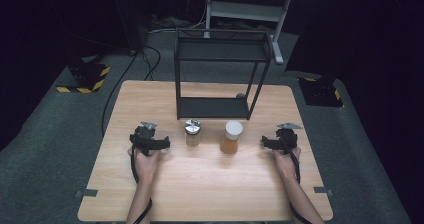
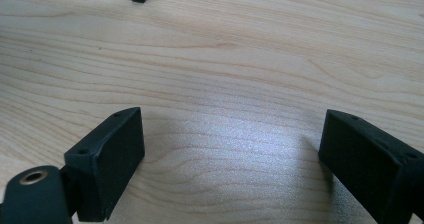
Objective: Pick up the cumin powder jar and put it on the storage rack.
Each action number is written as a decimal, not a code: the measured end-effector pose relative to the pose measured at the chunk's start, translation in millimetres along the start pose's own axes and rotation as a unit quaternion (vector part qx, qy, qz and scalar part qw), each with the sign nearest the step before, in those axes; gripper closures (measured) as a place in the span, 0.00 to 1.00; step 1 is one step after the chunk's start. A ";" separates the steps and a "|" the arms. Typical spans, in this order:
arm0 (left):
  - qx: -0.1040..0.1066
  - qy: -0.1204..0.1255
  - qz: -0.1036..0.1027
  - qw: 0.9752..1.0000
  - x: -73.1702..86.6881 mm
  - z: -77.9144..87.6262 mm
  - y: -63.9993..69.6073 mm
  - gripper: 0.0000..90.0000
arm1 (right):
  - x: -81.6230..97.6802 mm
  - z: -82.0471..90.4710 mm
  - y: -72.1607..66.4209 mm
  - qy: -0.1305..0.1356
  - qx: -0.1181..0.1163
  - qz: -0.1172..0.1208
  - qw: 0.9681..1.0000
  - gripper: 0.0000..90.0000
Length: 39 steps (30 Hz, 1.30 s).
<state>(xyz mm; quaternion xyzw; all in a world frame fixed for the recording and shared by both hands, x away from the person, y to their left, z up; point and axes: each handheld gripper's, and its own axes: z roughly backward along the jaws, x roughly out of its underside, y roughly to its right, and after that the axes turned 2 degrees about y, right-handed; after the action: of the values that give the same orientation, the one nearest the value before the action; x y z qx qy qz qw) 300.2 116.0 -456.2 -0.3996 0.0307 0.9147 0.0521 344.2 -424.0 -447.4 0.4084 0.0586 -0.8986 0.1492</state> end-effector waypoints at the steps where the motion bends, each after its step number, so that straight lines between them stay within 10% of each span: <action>1: 0.000 0.000 0.000 1.000 0.0 0.0 0.0 0.02 | 0.0 0.0 -0.1 0.000 0.000 0.000 1.000 0.11; 24: 0.004 -0.003 -0.002 1.000 -1.3 -0.7 -1.3 0.00 | -1.9 -1.2 2.1 -0.005 -0.010 0.010 1.000 0.07; 39: 0.072 -0.003 -0.063 0.995 2.0 4.0 -1.1 0.00 | -2.0 -1.2 2.4 -0.005 -0.010 0.010 1.000 0.07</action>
<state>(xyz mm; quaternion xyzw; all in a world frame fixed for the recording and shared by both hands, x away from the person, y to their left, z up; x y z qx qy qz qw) 296.1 117.6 -455.1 -0.3928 0.0711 0.9063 0.1386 347.1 -425.5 -446.7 0.4028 0.0633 -0.8985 0.1623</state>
